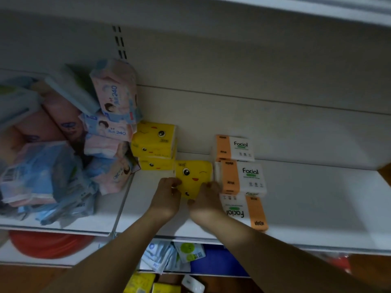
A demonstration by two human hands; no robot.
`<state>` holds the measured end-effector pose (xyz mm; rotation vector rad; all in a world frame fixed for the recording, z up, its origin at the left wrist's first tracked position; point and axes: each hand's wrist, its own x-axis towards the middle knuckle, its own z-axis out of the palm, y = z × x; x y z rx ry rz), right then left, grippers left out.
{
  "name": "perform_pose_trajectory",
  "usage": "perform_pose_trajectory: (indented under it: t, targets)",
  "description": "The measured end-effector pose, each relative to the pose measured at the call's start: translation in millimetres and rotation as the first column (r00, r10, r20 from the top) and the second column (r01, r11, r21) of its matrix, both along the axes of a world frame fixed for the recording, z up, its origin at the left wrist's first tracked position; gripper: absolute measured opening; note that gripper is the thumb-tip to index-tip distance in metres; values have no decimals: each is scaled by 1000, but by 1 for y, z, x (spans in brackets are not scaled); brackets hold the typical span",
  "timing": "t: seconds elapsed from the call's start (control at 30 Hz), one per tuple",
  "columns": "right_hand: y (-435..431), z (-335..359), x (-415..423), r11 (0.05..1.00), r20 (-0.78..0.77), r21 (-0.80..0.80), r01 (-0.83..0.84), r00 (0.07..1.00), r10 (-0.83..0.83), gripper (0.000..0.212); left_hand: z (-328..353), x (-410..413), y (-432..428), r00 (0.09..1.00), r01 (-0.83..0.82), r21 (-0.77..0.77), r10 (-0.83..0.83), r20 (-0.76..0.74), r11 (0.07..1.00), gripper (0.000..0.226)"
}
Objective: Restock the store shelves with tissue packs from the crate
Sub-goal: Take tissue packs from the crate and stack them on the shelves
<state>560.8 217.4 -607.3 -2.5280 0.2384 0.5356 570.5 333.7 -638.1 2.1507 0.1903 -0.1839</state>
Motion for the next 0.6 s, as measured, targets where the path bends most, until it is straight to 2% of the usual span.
perform_pose_trajectory:
  t: [0.23, 0.37, 0.53, 0.6]
  targets:
    - [-6, 4, 1, 1000, -36, -18, -17, 999, 16, 57, 3, 4, -3, 999, 18, -33, -19, -26, 999, 35]
    - [-18, 4, -10, 1000, 10, 26, -15, 1000, 15, 46, 2, -1, -6, 996, 77, -52, -79, -44, 996, 34]
    - [-10, 0, 3, 1000, 48, -12, 2, 999, -1, 59, 4, 9, -10, 999, 48, -61, -49, -21, 997, 37]
    - [-7, 1, 16, 999, 67, -23, -41, 997, 42, 59, 5, 16, -9, 999, 47, -44, -48, -16, 998, 39]
